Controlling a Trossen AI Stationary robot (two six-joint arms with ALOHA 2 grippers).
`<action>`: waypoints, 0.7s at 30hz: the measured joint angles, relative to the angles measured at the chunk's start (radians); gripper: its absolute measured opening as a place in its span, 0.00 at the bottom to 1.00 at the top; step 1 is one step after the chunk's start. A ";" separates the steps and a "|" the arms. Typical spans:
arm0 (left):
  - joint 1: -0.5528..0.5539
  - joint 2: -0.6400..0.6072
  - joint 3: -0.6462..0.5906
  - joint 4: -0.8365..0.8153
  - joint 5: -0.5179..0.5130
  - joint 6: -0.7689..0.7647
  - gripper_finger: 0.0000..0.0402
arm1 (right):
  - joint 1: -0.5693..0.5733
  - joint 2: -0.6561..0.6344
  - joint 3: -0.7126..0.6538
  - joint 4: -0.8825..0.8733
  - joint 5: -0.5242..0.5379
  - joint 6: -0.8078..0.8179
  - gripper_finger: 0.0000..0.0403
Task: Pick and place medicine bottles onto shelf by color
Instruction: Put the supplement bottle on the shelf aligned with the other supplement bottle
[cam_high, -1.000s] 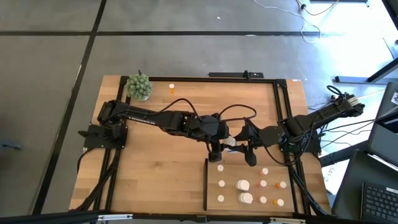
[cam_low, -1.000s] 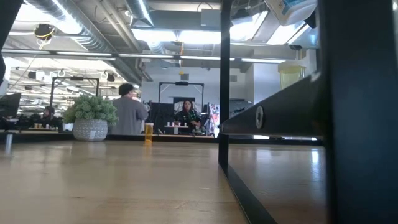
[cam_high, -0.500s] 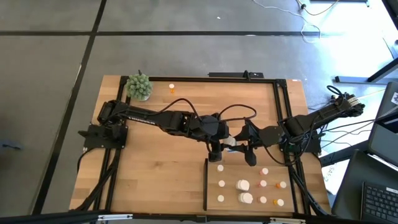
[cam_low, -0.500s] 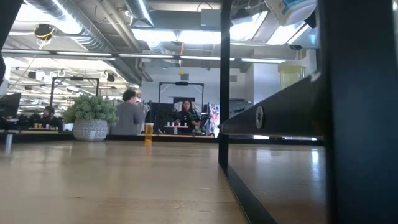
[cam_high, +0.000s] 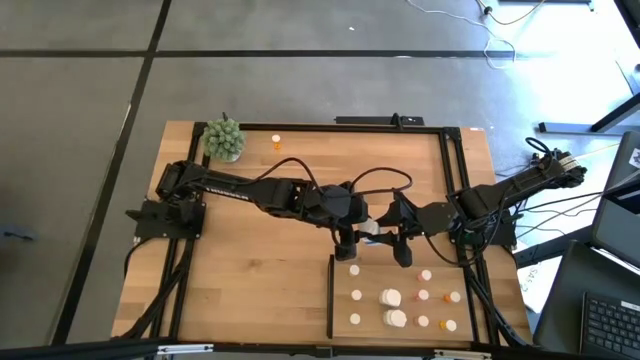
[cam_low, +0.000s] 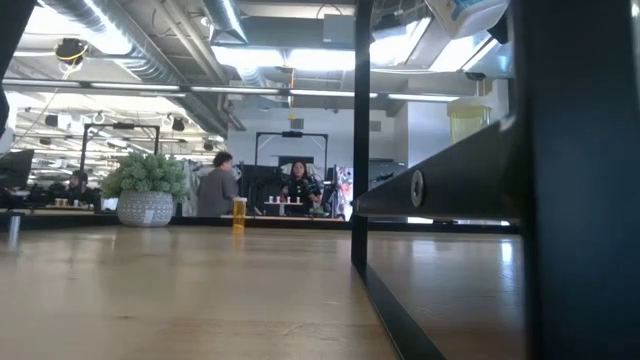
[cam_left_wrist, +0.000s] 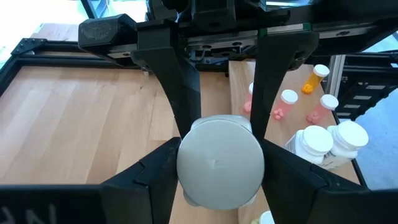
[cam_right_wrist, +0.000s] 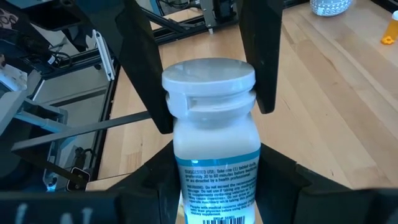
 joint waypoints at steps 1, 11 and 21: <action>0.000 0.000 0.000 0.000 0.000 0.000 0.48 | 0.000 0.000 0.000 0.001 0.000 0.000 0.40; 0.000 0.000 0.000 0.001 0.001 0.000 0.48 | 0.000 0.000 0.000 0.005 -0.005 0.001 0.40; 0.000 0.000 0.000 0.004 0.001 0.000 0.48 | 0.000 0.000 0.000 0.011 -0.008 0.001 0.40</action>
